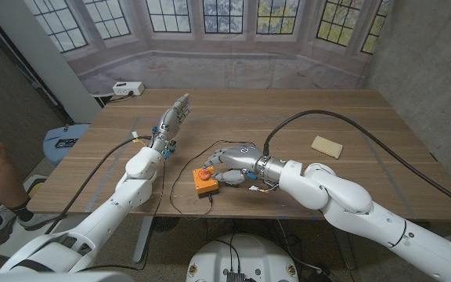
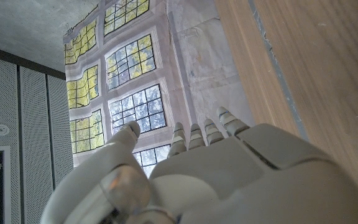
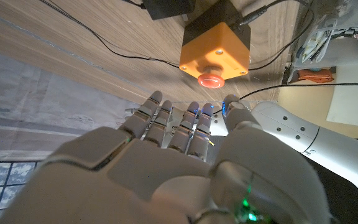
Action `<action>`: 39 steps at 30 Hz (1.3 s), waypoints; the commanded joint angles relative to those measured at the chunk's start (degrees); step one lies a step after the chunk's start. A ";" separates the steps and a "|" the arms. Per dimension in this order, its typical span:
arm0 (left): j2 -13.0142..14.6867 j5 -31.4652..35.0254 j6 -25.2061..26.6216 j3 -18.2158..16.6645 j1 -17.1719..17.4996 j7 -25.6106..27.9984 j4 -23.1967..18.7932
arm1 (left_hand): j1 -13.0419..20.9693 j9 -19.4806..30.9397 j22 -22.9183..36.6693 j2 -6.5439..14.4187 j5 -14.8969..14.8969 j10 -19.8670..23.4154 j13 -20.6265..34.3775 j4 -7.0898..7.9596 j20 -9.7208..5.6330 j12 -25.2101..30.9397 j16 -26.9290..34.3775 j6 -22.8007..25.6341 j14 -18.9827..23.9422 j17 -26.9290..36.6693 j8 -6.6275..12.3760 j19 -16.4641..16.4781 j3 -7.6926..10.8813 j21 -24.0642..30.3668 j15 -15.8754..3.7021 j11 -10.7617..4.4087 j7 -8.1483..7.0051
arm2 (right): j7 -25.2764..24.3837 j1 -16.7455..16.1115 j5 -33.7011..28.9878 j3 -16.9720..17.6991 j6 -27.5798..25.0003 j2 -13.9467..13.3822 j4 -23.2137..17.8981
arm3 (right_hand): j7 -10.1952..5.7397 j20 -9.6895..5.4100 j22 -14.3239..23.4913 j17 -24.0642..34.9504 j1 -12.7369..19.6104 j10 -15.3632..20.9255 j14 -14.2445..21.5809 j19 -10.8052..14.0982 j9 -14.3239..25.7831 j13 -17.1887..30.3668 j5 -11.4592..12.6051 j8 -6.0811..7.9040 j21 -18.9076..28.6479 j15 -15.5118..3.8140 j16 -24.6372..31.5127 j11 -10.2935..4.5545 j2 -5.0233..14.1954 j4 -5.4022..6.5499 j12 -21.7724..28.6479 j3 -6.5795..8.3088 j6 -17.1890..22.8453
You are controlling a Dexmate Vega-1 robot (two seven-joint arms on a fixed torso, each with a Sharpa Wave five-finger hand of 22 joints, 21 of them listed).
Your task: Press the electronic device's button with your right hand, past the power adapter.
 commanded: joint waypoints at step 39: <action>0.20 0.60 -0.97 0.02 2.28 1.51 -2.06 | -0.72 0.27 0.30 -0.01 0.00 0.47 0.03 -0.56 0.37 0.44 0.14 0.52 0.24 0.17 0.14 0.58 0.65 0.39 0.67 0.32 0.05 | -0.81 1.22 -4.49 -2.12 3.07 1.95 3.72 | -1.09 -1.48 0.13 0.53 0.96 0.47 0.66 -1.13 0.20 0.10 -0.49 -0.27 -0.23 -3.13 0.05 -0.62 0.00 0.63 -0.04 -0.54 -0.27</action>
